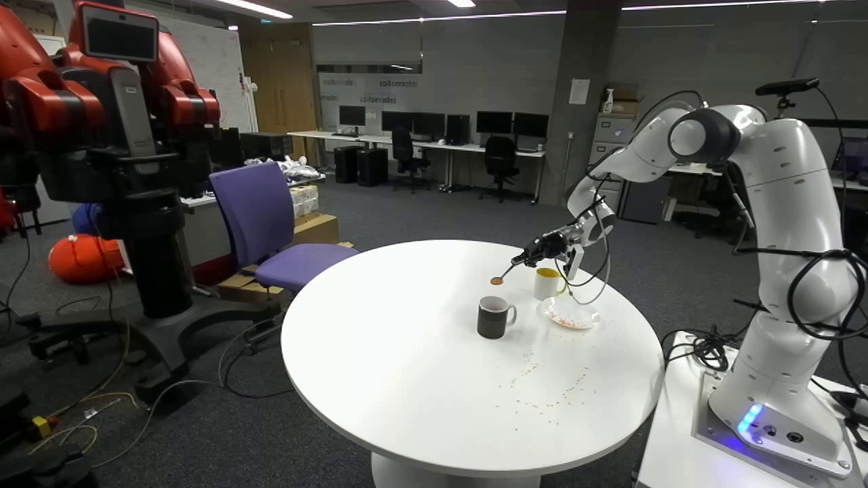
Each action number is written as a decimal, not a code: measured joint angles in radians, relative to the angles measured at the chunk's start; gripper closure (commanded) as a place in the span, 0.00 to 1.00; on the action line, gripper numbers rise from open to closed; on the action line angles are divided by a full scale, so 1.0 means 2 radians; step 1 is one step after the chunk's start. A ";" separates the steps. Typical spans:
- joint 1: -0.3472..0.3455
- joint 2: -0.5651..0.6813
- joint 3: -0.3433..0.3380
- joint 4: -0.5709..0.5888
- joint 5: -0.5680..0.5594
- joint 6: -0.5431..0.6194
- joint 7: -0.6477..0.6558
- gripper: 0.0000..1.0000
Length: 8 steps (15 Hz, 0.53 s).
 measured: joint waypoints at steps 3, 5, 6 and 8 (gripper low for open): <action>0.000 -0.013 -0.004 -0.019 -0.001 0.000 0.000 0.99; 0.000 -0.021 -0.007 -0.031 -0.001 0.000 0.000 0.99; 0.000 -0.024 -0.009 -0.036 -0.003 0.000 0.000 0.99; 0.000 -0.032 -0.012 -0.045 -0.006 0.000 0.000 0.99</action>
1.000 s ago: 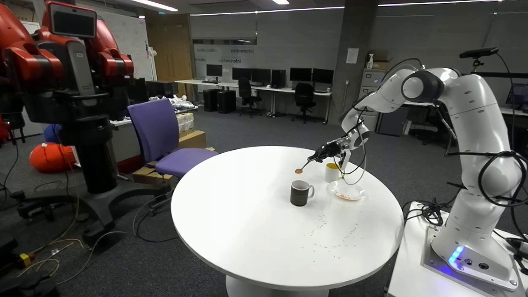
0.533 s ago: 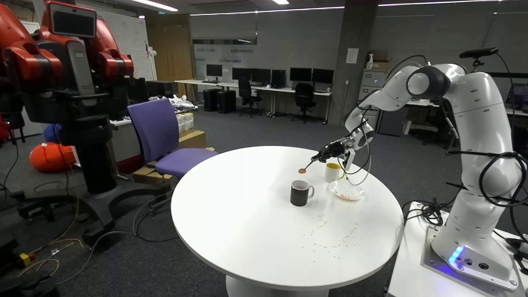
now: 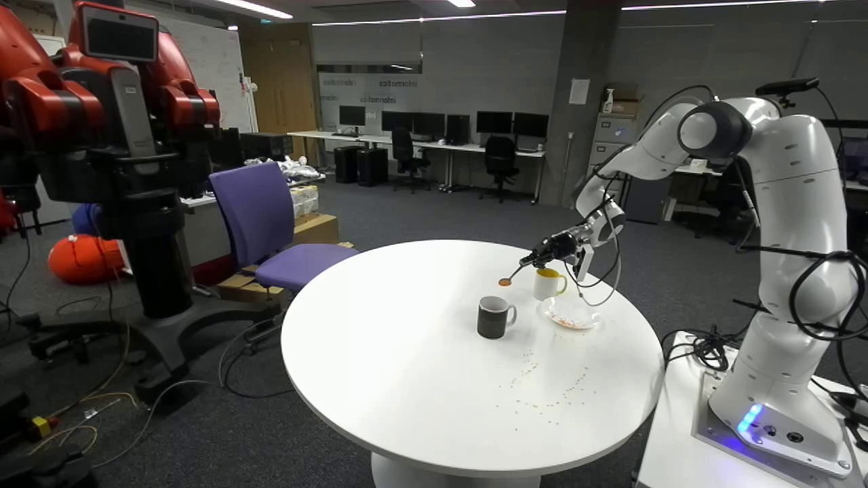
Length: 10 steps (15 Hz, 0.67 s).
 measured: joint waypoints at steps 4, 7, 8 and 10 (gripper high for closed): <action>0.000 -0.009 -0.002 -0.008 -0.016 -0.008 0.000 0.99; 0.000 -0.013 -0.005 -0.009 -0.033 -0.024 0.000 0.99; 0.000 -0.013 -0.006 -0.009 -0.038 -0.028 0.000 0.99; 0.000 -0.013 -0.008 -0.009 -0.049 -0.036 0.000 0.99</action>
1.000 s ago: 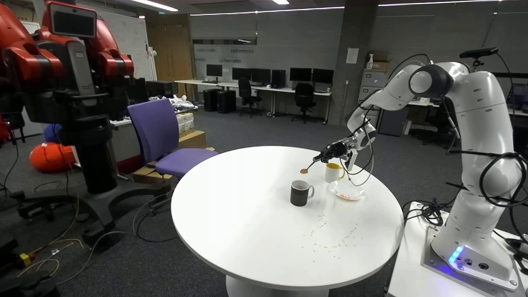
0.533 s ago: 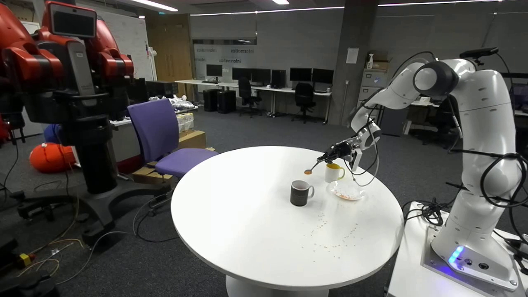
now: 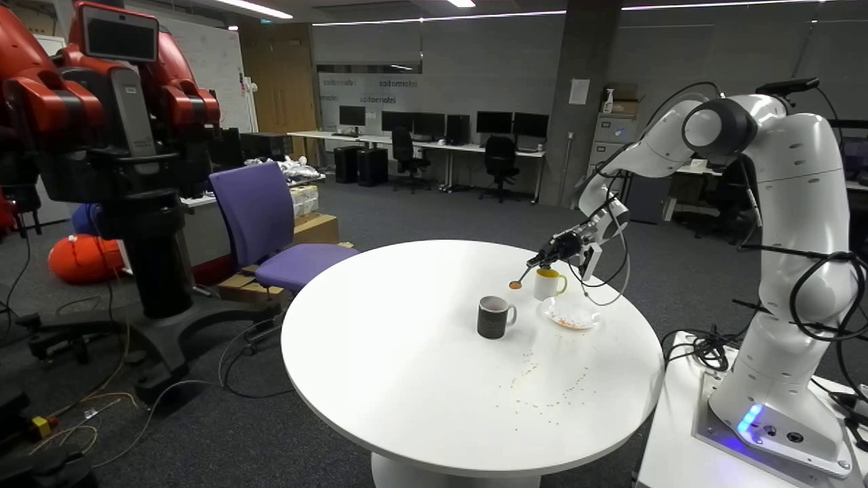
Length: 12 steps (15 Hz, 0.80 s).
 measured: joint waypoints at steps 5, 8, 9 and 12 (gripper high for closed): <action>0.000 0.000 -0.001 0.002 -0.023 -0.006 0.000 0.99; 0.000 0.000 -0.001 0.010 -0.038 -0.013 0.000 0.99; 0.000 0.000 -0.001 0.013 -0.042 -0.018 0.000 0.99; 0.000 0.000 -0.001 0.024 -0.055 -0.030 0.001 0.99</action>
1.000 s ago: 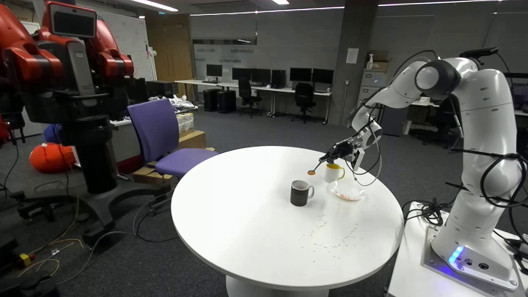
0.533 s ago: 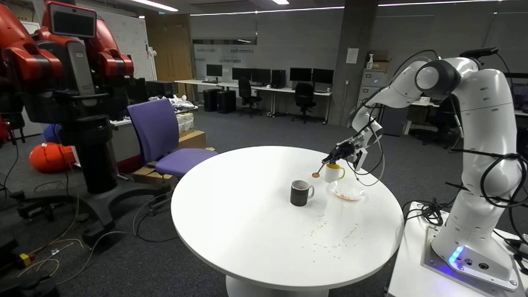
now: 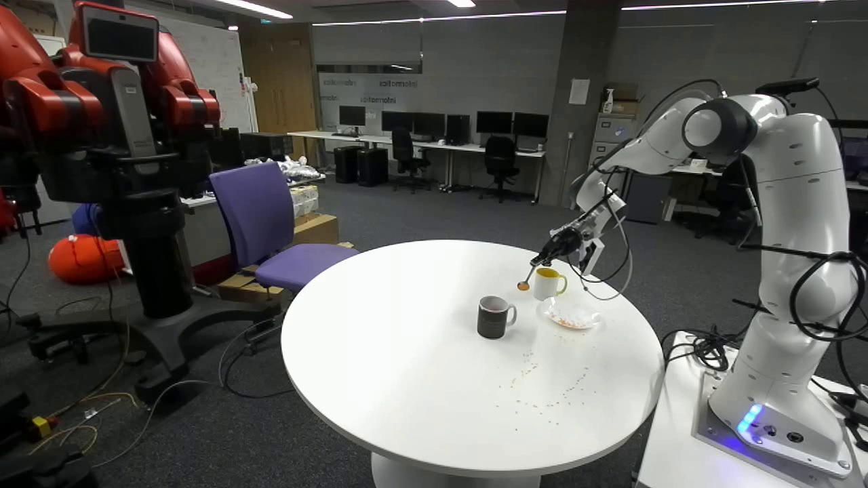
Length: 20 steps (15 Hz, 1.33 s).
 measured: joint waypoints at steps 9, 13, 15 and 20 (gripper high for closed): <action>0.000 0.004 0.000 0.041 -0.035 -0.044 0.026 0.99; -0.002 0.008 0.000 0.054 -0.046 -0.066 0.039 0.99; -0.002 0.012 0.000 0.062 -0.054 -0.081 0.048 0.99; -0.005 0.027 -0.001 0.086 -0.074 -0.108 0.080 0.99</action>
